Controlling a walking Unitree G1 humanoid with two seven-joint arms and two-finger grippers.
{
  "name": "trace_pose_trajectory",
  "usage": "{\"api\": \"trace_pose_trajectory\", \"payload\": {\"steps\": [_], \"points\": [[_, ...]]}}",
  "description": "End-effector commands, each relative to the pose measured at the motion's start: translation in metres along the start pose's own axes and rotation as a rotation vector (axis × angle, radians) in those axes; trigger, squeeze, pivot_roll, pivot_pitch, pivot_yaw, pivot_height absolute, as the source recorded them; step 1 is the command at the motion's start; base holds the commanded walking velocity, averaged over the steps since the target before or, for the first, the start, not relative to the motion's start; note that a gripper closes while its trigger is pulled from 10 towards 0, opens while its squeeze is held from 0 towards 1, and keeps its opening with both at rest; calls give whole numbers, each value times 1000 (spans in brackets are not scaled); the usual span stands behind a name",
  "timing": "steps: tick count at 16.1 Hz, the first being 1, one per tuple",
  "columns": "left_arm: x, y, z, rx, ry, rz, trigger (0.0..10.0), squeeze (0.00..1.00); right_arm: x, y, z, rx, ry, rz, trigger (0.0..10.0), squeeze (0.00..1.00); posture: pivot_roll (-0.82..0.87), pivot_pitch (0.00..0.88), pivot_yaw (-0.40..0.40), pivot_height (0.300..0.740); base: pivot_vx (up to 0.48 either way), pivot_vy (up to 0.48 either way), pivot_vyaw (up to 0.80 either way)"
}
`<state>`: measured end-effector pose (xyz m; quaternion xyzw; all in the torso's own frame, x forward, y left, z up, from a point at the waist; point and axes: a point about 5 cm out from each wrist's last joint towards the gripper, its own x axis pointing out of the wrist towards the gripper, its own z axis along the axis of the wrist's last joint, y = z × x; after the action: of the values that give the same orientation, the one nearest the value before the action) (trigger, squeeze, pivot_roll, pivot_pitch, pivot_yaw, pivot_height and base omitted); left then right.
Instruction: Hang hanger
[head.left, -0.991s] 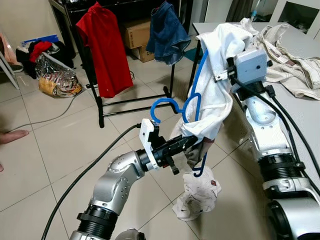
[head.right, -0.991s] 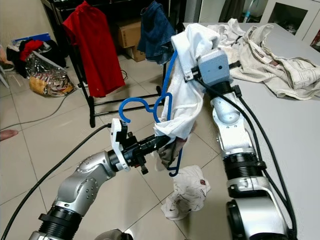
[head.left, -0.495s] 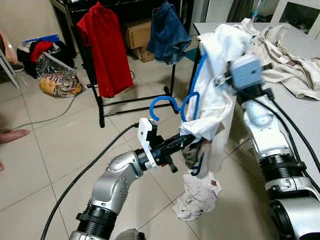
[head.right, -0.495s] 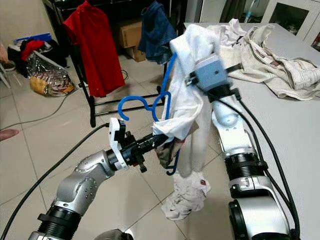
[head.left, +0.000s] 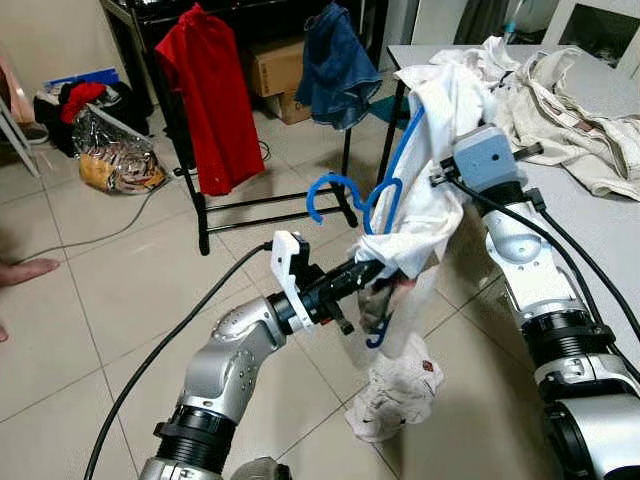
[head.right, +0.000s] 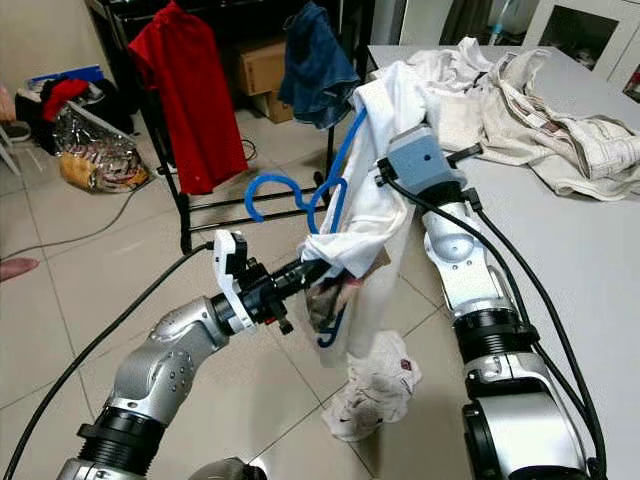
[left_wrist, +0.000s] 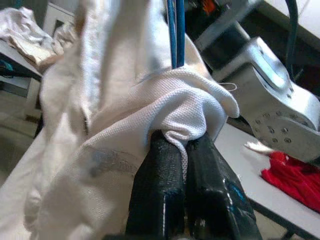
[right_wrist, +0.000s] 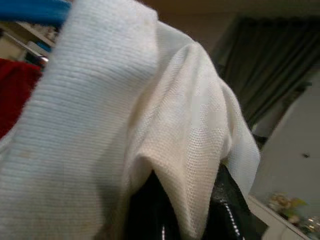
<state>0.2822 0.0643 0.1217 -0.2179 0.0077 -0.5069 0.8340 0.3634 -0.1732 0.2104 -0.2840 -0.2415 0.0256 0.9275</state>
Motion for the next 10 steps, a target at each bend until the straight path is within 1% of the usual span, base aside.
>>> {"api": "trace_pose_trajectory", "payload": {"steps": [1,3,5,7,8,10], "points": [[3,3,10,8,-42,10,10000,0,1,-7,1,-27,-5,-48,10000,0,16,0,37,723,0,0,0],[3,4,12,5,-51,24,10000,0,0,-9,3,-51,-17,-71,10000,0,20,0,34,723,0,0,0],[4,8,16,-4,-81,61,10000,0,-1,-5,3,-83,-14,-54,10000,0,16,0,34,723,0,0,0],[7,12,25,-9,-122,93,10000,0,-3,0,3,-108,-16,-42,10000,0,12,0,33,723,0,0,0],[8,13,28,-16,-134,98,10000,0,-3,-1,3,-117,-17,-52,10000,0,12,0,34,723,0,0,0],[8,17,30,-40,-154,124,10000,0,-3,-9,5,-124,-22,-107,10000,0,11,0,34,723,0,0,0]]}}
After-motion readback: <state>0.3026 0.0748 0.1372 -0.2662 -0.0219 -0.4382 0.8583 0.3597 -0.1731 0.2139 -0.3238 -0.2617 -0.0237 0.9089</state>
